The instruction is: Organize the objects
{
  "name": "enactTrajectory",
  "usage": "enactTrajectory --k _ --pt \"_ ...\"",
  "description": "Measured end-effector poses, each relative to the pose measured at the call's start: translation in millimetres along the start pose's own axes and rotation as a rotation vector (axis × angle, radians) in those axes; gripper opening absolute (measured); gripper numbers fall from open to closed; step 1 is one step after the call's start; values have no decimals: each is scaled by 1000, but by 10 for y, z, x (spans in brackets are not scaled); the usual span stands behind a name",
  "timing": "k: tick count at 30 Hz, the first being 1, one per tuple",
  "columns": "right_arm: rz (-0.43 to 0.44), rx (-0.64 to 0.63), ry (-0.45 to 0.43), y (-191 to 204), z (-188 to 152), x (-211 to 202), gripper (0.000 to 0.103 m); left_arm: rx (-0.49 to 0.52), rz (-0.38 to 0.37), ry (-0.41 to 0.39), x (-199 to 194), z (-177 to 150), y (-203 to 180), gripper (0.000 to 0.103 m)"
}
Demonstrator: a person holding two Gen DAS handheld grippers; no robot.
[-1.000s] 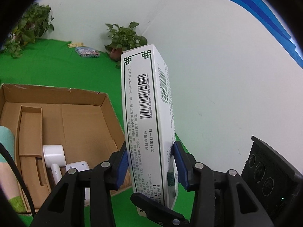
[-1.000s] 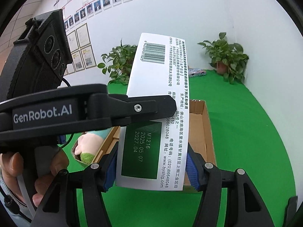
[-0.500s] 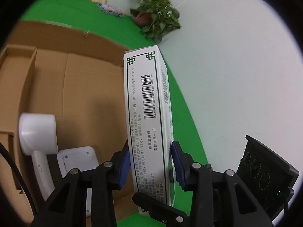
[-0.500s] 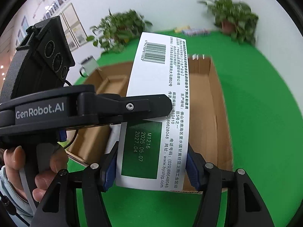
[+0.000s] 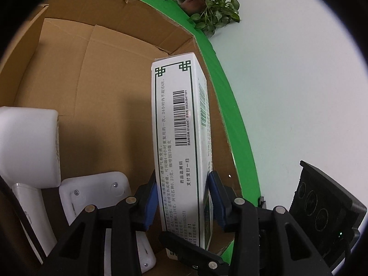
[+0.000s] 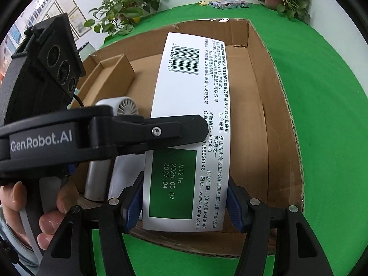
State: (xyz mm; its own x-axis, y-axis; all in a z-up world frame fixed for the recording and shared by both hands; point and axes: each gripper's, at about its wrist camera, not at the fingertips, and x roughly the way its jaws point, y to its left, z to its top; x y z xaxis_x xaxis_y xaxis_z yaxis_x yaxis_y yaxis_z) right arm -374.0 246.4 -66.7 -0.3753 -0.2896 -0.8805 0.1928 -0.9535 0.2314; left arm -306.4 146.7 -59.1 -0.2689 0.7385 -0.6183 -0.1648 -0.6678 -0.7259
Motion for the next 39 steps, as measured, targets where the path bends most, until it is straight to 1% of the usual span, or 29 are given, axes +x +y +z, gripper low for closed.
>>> enactTrajectory --k 2,3,5,8,12,15,17,19,20,21,22,23,25,29,30,31,32,34,35,36,38,39 --pt "-17 1 13 13 42 62 60 -3 24 11 -7 -46 -1 44" --pt "-41 -5 22 31 47 115 60 -5 47 16 0 -48 -3 45" --pt "-50 1 35 23 40 183 60 -5 89 28 4 -65 -22 45" --pt "-53 -2 30 37 38 189 60 -12 109 17 -47 -77 -37 46" --pt "-46 -1 36 30 81 199 60 14 192 -10 -175 -69 -104 46" --pt "-40 -2 36 39 100 187 60 33 224 -57 -354 -86 -138 46" --pt "-44 0 41 37 48 140 62 45 250 -92 -486 -132 -190 46" --pt "-47 4 48 33 26 178 63 66 267 -123 -615 -128 -193 46" --pt "-44 6 51 34 36 180 65 75 273 -135 -687 -90 -146 46" --pt "-36 4 55 41 47 179 66 86 280 -148 -720 -122 -209 46" --pt "-31 -1 57 52 49 173 71 100 289 -162 -795 -154 -233 46" --pt "-29 -7 59 88 33 144 74 109 297 -172 -763 -72 -257 46" --pt "-34 -22 61 115 51 131 77 135 305 -194 -841 -98 -265 46" --pt "-43 -43 60 142 85 84 79 183 314 -228 -1069 -235 -313 46" --pt "-47 -45 59 173 81 116 80 198 320 -238 -1015 -153 -331 46" --pt "-51 -45 55 193 71 123 80 223 331 -254 -1095 -213 -358 46" --pt "-52 -44 51 218 19 92 81 240 343 -265 -1169 -268 -378 48" --pt "-46 -41 39 220 -9 70 85 289 388 -310 -1322 -379 -434 48" --pt "-36 -41 28 232 -22 41 88 308 408 -330 -1353 -400 -452 53" --pt "-25 -41 13 240 -28 18 90 327 431 -353 -1416 -449 -459 63" --pt "-6 -49 -21 253 -55 -48 95 340 462 -407 -1562 -558 -447 72" --pt "4 -57 -44 260 -71 -90 96 345 472 -433 -1643 -621 -432 73"
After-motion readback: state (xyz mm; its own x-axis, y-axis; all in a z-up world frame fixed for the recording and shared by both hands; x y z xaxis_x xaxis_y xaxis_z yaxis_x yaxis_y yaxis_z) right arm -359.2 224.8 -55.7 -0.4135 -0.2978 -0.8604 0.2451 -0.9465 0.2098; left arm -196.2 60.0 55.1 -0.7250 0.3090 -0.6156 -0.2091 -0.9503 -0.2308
